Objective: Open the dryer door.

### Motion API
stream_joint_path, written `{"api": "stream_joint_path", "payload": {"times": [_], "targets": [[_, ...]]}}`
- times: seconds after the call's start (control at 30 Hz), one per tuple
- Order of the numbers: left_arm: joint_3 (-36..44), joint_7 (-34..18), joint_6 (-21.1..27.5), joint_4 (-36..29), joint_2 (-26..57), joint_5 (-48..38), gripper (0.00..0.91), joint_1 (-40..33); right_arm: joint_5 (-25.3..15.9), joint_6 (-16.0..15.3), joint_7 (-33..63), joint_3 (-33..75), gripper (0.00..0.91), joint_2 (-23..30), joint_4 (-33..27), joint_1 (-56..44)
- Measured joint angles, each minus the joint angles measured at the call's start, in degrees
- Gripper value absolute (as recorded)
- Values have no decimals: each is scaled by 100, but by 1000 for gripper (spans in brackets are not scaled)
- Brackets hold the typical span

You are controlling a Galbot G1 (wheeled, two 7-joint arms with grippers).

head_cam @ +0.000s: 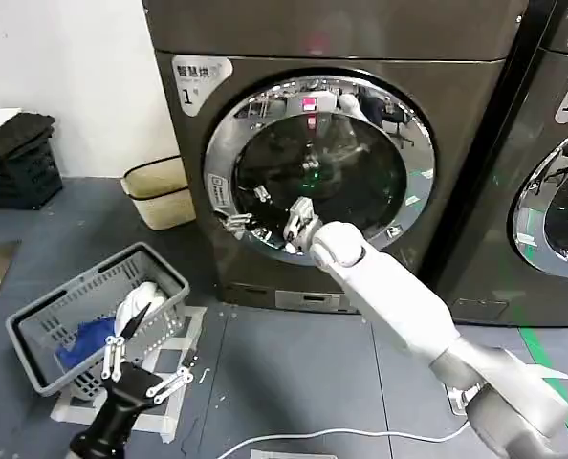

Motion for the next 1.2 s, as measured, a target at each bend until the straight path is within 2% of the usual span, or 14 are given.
{"api": "stream_joint_path", "payload": {"times": [0.27, 0.6, 0.73, 1.03, 1.2], "targets": [[0, 0, -2, 11, -3, -5, 907, -14, 67, 44, -435, -46, 907, -110, 56, 1], [17, 0, 26, 30, -5, -31, 907, -83, 628, 170, -1201, -175, 907, -449, 335, -76], [-8, 21, 97, 8, 4, -144, 907, -138, 856, 259, -1500, -272, 907, -617, 474, -126], [-158, 91, 312, 62, 93, -352, 907, -400, 1074, 272, -1669, -372, 907, -956, 925, -246], [-312, 113, 523, 143, 155, -783, 907, -594, 1138, 262, -1769, -434, 907, -1134, 1181, -262]]}}
